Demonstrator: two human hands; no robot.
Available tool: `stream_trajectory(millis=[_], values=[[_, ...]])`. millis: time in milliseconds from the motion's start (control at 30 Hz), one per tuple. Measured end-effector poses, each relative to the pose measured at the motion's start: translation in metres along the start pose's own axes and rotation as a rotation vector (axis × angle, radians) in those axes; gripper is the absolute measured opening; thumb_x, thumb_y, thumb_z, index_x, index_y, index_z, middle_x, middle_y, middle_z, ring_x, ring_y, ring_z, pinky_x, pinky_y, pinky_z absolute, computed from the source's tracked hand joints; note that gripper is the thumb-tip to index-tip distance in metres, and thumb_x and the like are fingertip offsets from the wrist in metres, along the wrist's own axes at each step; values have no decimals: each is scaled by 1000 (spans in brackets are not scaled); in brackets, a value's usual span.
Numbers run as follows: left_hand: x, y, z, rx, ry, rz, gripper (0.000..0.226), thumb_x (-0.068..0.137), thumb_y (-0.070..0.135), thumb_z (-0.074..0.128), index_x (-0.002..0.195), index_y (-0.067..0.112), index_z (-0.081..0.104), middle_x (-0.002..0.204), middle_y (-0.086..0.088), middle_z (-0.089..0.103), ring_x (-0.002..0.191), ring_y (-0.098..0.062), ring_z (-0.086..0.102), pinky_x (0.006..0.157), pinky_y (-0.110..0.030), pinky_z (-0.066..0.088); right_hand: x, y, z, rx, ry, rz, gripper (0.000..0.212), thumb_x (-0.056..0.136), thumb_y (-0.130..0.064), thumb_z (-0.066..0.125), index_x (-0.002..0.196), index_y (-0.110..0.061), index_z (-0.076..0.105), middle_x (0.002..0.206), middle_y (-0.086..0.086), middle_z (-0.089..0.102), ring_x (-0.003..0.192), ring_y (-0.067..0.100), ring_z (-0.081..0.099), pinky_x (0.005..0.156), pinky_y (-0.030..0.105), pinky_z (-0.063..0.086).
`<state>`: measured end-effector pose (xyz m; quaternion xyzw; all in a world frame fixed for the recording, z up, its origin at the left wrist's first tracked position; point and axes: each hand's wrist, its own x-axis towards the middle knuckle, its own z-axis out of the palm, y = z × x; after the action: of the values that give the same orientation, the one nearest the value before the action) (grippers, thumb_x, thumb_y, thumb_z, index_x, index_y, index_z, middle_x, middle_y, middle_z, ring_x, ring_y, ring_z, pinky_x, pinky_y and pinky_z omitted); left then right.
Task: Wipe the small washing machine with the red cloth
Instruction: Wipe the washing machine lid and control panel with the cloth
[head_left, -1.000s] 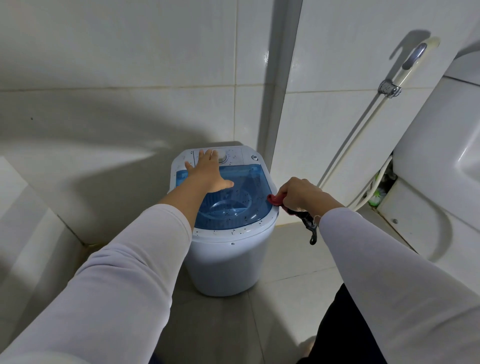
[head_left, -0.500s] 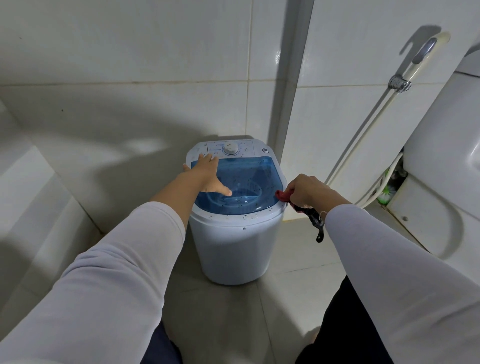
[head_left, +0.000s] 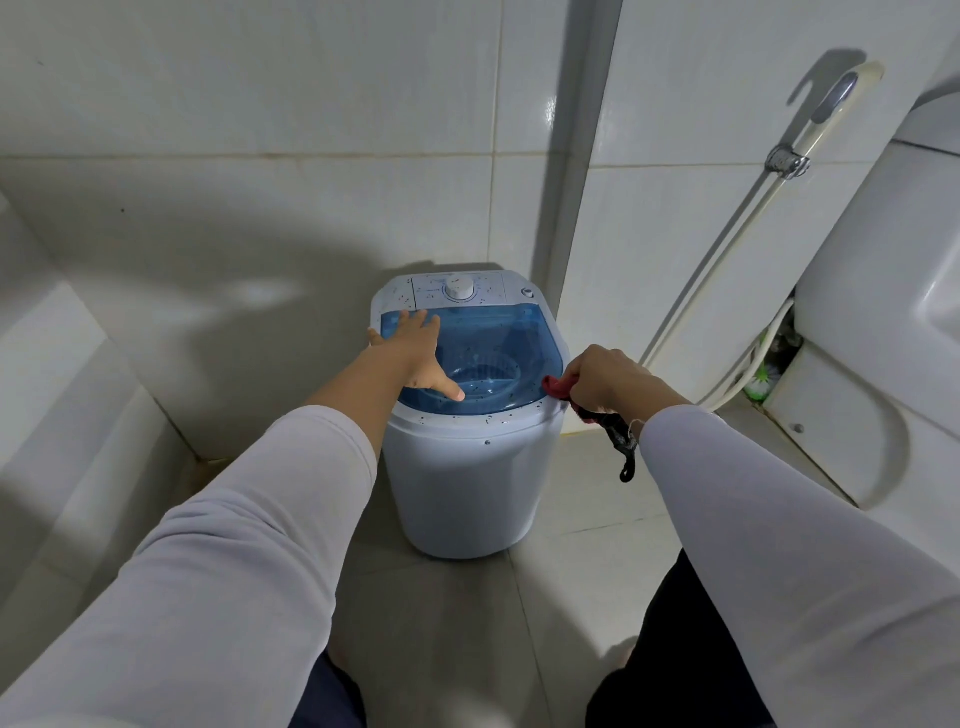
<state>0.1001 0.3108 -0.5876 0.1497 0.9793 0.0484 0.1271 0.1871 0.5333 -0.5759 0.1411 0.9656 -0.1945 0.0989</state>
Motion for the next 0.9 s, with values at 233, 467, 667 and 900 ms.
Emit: stream_trajectory(millis=[233,467,667,900], values=[[-2,2,0,-1,-4,-8,123,70,58,75,154,16,-5,162,-5,-10,148,-27,-14,114,-62,-2,-13,-10,3,-32,-5,-11,48,85,-50,59,109,-9,63,83,8,61,75,26,58,69,32,49],[-5,2,0,-8,10,-6,123,70,57,75,153,15,-5,162,-5,-9,148,-27,-14,114,-63,-2,-30,-26,9,-74,-35,-37,34,90,-38,56,107,-9,61,86,10,64,76,26,62,74,35,54],[-10,0,3,-15,26,-19,121,72,59,72,153,14,-5,162,-6,-11,148,-27,-15,113,-62,-1,-44,-42,13,-116,-53,-67,21,91,-24,55,98,-7,64,69,5,59,68,23,59,65,33,49],[-10,-4,8,-32,55,-13,120,71,63,70,154,14,-2,162,-7,-10,148,-26,-13,113,-63,0,-47,-57,25,-107,-62,-92,25,89,-23,57,108,-8,64,83,9,62,80,24,61,80,36,55]])
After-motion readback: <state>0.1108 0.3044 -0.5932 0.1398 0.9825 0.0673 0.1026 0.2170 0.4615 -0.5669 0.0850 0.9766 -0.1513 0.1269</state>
